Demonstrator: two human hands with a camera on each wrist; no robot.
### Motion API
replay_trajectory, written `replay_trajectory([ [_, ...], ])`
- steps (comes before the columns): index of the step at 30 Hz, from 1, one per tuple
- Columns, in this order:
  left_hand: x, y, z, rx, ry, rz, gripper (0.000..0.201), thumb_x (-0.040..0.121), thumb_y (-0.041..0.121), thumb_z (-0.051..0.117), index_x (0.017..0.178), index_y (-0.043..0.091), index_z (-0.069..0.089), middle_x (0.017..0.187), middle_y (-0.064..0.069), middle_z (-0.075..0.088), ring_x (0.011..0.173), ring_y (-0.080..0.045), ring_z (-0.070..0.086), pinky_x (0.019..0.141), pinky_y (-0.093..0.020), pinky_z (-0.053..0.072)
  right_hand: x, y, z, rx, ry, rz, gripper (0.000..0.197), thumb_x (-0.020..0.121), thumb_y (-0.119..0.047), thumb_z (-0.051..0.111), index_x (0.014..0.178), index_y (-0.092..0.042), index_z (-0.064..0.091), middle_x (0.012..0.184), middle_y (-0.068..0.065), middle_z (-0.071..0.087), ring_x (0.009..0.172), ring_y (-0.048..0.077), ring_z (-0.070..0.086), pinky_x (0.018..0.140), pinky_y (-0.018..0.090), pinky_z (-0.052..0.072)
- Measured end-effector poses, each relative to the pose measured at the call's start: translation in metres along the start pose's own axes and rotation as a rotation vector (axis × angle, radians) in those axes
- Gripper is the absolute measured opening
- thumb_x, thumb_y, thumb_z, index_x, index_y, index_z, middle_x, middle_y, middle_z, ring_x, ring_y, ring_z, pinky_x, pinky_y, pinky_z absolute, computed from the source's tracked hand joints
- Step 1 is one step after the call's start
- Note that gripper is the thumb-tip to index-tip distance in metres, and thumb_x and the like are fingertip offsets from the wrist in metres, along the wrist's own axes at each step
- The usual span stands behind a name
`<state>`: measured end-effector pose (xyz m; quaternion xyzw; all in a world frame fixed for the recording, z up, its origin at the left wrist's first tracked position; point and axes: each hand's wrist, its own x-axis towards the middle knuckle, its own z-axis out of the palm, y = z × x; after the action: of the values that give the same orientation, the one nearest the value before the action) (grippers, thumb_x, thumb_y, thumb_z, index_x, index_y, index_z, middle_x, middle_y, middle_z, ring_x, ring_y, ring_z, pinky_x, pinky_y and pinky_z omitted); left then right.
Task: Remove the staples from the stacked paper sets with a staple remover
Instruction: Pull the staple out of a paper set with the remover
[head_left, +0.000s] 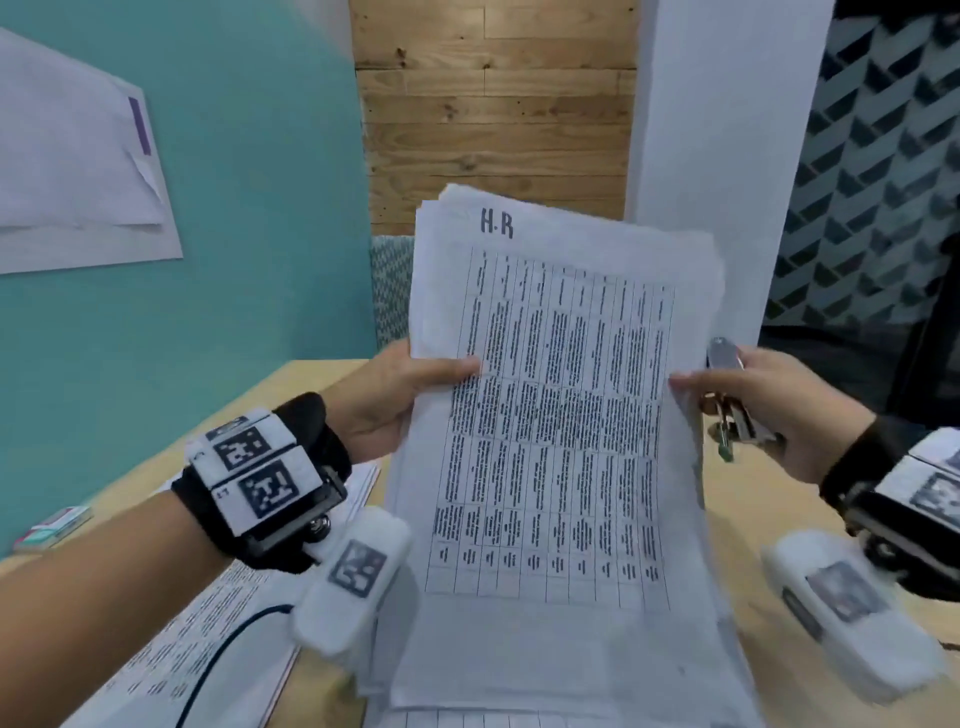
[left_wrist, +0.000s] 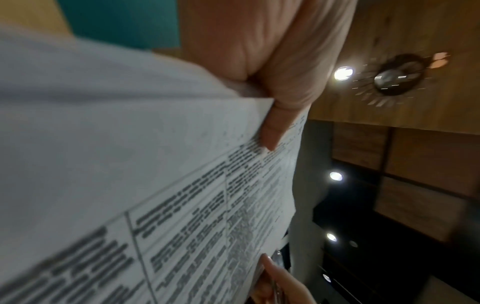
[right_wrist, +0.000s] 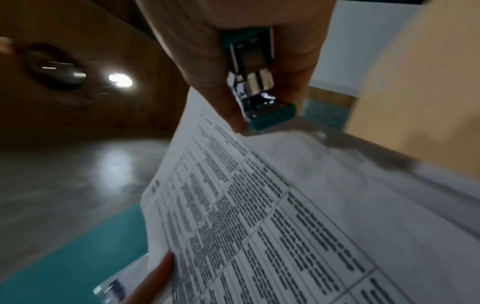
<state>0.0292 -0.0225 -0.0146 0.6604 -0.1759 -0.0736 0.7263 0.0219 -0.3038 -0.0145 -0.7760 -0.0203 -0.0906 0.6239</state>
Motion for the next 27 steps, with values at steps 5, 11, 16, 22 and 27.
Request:
replay_trajectory([
  [5,-0.011,0.054,0.018,0.049,0.082,0.317,0.031,0.075,0.008,0.065,0.105,0.009,0.059,0.085,-0.003,0.074,0.076,-0.016,0.071,0.065,-0.03,0.057,-0.026,-0.073,-0.008,-0.02,0.125,-0.367,0.01,0.086,-0.009,0.062,0.087,-0.019,0.062,0.076,-0.005,0.063,0.044,-0.005,0.054,0.042,0.012,0.042],
  [11,-0.03,0.04,0.019,0.097,-0.023,0.319,0.05,0.057,0.026,0.083,0.102,0.022,0.064,0.099,0.002,0.073,0.089,-0.013,0.07,0.069,-0.027,0.057,-0.042,-0.07,-0.01,0.166,-0.031,-0.12,0.017,0.075,-0.011,0.067,0.088,-0.008,0.056,0.068,0.007,0.053,0.041,0.007,0.051,0.036,0.017,0.041],
  [16,-0.02,0.054,0.017,-0.001,-0.052,0.343,0.086,0.037,0.056,0.086,0.111,0.018,0.064,0.109,-0.006,0.07,0.098,-0.02,0.068,0.071,-0.028,0.056,-0.044,-0.074,-0.004,0.466,-0.122,-0.036,0.024,0.067,-0.008,0.066,0.074,-0.014,0.044,0.05,-0.004,0.044,0.037,0.006,0.046,0.033,0.015,0.04],
  [22,-0.005,0.075,0.036,0.277,0.099,0.52,0.042,0.07,0.031,0.072,0.107,0.015,0.063,0.1,-0.004,0.073,0.092,-0.018,0.069,0.078,-0.032,0.056,-0.037,-0.077,0.004,0.417,-0.11,-0.059,0.028,0.079,-0.002,0.063,0.068,-0.014,0.041,0.046,-0.006,0.043,0.034,0.006,0.041,0.032,0.014,0.038],
  [27,-0.007,0.085,0.025,0.374,0.246,0.706,0.054,0.073,0.035,0.067,0.124,0.035,0.048,0.126,-0.005,0.058,0.11,-0.021,0.059,0.098,-0.048,0.046,-0.037,-0.077,0.0,0.447,-0.064,-0.045,0.023,0.072,-0.006,0.066,0.082,-0.012,0.046,0.066,0.003,0.042,0.033,0.005,0.043,0.033,0.014,0.039],
])
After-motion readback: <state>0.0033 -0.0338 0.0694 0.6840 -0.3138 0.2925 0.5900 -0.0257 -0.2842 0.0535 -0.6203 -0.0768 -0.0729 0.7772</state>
